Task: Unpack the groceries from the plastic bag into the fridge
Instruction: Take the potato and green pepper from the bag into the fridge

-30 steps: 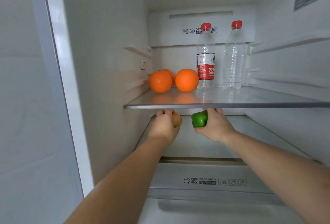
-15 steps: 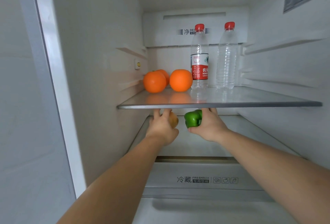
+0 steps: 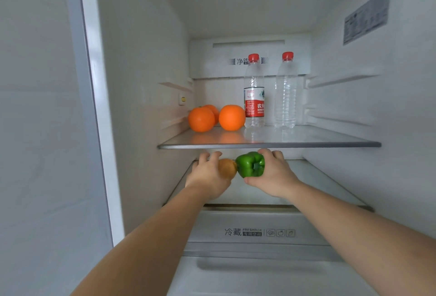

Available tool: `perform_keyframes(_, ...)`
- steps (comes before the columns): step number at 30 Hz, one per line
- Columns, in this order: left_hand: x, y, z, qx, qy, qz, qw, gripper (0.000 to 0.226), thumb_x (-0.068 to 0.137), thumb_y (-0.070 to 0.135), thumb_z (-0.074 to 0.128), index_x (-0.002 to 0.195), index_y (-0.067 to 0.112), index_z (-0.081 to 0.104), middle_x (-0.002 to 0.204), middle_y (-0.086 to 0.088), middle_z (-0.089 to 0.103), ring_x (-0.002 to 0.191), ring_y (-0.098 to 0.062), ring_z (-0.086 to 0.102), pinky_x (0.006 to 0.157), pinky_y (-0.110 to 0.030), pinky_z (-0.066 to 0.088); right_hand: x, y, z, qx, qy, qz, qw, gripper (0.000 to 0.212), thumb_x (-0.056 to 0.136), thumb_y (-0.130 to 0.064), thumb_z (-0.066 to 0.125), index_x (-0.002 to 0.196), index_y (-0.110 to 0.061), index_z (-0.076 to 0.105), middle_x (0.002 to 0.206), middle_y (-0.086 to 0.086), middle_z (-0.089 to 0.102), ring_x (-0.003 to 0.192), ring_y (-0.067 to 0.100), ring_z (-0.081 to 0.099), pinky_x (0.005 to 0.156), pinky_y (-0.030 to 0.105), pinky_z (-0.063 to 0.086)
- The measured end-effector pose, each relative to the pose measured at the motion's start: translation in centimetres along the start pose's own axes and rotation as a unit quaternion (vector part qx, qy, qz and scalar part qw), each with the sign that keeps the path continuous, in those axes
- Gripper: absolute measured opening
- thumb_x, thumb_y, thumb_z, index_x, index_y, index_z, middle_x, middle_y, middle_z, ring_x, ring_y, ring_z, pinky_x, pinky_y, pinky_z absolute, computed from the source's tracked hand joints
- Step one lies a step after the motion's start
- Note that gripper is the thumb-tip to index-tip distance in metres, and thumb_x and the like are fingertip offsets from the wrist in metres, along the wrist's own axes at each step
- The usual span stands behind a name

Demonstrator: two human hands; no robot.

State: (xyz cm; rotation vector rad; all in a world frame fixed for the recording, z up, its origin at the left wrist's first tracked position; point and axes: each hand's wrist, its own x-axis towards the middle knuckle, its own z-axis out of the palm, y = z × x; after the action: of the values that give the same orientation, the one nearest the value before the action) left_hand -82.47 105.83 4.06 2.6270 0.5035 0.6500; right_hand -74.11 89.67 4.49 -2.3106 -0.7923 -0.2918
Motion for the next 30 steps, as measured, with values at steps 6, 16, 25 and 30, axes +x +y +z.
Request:
perform_keyframes(6, -2.4, 1.7, -0.5, 0.026, -0.012, -0.004, 1.0, 0.073, 0.084, 0.031, 0.059, 0.147, 0.034, 0.024, 0.151, 0.0, 0.026, 0.134, -0.031, 0.031, 0.106, -0.045, 0.038, -2.3, 0.1, -1.8, 0.003, -0.003, -0.01, 1.0, 0.082, 0.072, -0.044, 0.076, 0.139, -0.025, 0.032, 0.131, 0.004, 0.035, 0.123, 0.025, 0.043, 0.099, 0.039, 0.043)
perform_keyframes(16, -5.9, 2.6, -1.8, 0.048, -0.001, 0.024, 0.999, 0.067, 0.083, 0.034, 0.058, 0.144, 0.035, 0.03, 0.145, 0.002, 0.033, 0.131, -0.026, 0.034, 0.102, -0.043, 0.041, -5.4, -0.1, -3.0, -0.018, -0.006, -0.017, 1.0, 0.073, 0.076, -0.045, 0.071, 0.137, -0.027, 0.034, 0.13, 0.002, 0.037, 0.122, 0.024, 0.043, 0.098, 0.039, 0.044)
perform_keyframes(25, -7.5, 0.5, -3.2, 0.036, 0.008, 0.142, 0.989, 0.061, 0.084, 0.04, 0.057, 0.141, 0.034, 0.036, 0.142, 0.007, 0.038, 0.128, -0.021, 0.036, 0.102, -0.039, 0.041, -8.2, -2.7, -3.5, -0.077, 0.022, -0.008, 0.997, 0.066, 0.081, -0.045, 0.064, 0.139, -0.028, 0.037, 0.132, -0.001, 0.044, 0.122, 0.018, 0.044, 0.096, 0.034, 0.044)
perform_keyframes(30, -7.9, -1.2, -4.1, 0.022, 0.003, 0.211, 0.977, 0.062, 0.085, 0.045, 0.056, 0.142, 0.03, 0.037, 0.145, 0.008, 0.036, 0.133, -0.018, 0.033, 0.103, -0.035, 0.039, -10.2, -5.9, -2.6, -0.106, 0.05, -0.007, 0.993, 0.058, 0.084, -0.043, 0.062, 0.136, -0.027, 0.043, 0.133, -0.005, 0.047, 0.119, 0.013, 0.049, 0.098, 0.03, 0.043)
